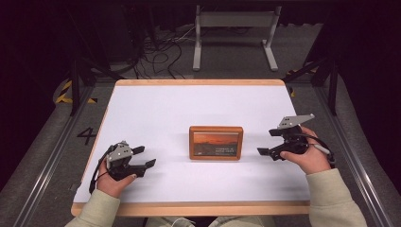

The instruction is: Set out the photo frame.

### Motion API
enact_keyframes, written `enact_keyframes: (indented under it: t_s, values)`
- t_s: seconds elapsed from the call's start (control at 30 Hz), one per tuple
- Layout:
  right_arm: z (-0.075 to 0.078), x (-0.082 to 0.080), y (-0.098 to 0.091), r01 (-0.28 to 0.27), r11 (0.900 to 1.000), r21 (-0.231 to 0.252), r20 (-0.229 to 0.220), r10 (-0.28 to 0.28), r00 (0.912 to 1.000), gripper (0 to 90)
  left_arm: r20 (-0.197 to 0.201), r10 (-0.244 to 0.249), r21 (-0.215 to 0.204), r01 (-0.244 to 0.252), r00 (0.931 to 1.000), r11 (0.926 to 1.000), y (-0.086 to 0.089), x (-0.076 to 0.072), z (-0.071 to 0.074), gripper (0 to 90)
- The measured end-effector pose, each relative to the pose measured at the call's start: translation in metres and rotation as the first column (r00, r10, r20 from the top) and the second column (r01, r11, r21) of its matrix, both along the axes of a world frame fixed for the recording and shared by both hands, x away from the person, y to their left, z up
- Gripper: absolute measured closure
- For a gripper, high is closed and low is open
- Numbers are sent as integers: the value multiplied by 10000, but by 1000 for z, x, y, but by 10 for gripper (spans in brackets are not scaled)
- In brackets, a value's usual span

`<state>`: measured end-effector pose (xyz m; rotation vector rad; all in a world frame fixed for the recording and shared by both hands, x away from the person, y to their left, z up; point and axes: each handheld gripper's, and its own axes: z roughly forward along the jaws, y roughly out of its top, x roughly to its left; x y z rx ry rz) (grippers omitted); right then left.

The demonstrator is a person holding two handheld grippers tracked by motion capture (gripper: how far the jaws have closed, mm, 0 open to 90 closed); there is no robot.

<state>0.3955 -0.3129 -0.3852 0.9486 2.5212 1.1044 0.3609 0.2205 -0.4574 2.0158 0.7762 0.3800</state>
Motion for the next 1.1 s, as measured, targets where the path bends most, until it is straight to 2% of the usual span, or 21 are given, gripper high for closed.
enact_keyframes:
  t_s: [0.3,0.53,0.77,1.0,1.1]
  values:
    - [-26,-10,-15,628,9956,691,414,-658,9970,72,25,12,-50,-12,10000,10000,0,0,0,290]
    - [-45,-15,-20,912,9911,965,599,-973,9935,65,31,38,-84,-38,10000,10000,1,1,1,283]
    - [-61,-22,-22,1104,9894,941,684,-1170,9908,57,21,48,-149,-47,10000,9999,0,1,1,277]
    - [-66,-24,-22,962,9940,530,661,-996,9928,48,22,162,-142,-161,9999,9998,0,2,1,269]
    - [-66,-24,-21,906,9941,594,709,-947,9930,42,-69,225,-120,-226,9997,9997,-1,2,0,265]
